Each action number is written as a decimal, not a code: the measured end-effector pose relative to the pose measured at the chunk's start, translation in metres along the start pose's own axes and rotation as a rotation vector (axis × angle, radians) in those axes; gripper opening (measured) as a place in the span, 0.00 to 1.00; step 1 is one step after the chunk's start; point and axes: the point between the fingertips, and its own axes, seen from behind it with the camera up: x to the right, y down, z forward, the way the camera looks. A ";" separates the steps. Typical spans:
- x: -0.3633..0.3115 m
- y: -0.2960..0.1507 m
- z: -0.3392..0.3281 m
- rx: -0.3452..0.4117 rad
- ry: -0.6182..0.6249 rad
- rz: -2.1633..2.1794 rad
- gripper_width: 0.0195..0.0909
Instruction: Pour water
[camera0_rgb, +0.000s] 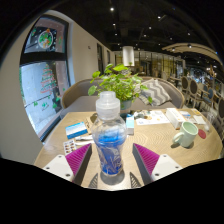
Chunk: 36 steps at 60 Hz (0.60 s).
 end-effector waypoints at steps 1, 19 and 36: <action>-0.001 0.000 0.004 0.002 0.000 -0.003 0.89; -0.004 0.005 0.038 0.013 0.002 -0.037 0.37; 0.001 -0.041 0.013 0.059 -0.103 0.107 0.18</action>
